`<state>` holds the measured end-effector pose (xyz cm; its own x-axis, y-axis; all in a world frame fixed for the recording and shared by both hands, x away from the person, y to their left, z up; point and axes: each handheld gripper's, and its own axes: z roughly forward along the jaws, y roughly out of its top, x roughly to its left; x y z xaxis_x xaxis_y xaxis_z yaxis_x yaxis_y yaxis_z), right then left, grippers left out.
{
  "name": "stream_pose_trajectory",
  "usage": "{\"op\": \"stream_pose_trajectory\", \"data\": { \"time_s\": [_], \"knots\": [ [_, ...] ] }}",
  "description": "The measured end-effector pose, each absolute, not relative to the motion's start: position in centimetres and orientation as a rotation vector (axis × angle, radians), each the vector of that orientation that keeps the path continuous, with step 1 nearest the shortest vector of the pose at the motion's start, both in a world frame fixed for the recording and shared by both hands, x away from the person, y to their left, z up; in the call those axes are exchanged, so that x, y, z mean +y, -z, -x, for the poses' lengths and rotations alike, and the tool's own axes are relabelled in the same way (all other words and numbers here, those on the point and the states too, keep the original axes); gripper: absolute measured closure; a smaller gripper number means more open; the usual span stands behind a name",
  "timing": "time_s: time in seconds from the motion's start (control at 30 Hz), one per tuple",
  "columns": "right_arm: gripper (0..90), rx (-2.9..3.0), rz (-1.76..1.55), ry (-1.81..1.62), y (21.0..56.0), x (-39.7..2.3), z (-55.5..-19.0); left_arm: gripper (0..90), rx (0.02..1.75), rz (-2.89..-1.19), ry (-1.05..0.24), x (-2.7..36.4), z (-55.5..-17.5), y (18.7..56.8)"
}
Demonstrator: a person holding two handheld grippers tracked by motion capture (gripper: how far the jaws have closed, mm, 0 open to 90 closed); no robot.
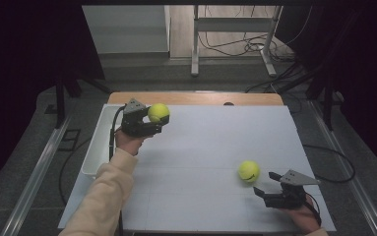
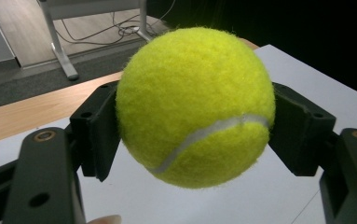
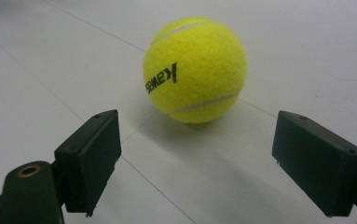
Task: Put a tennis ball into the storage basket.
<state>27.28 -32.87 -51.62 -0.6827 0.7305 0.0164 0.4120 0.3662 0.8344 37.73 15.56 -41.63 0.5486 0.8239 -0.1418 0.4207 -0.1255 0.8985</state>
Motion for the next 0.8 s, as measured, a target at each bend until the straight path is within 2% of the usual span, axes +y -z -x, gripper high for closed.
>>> {"op": "stream_pose_trajectory", "data": {
  "time_s": [0.8],
  "knots": [
    [16.0,2.277,-1.003,-1.23,51.6,-32.9,-27.3,26.5,1.117,-1.719,-0.528,18.3,-38.0,41.5]
  ]
}}
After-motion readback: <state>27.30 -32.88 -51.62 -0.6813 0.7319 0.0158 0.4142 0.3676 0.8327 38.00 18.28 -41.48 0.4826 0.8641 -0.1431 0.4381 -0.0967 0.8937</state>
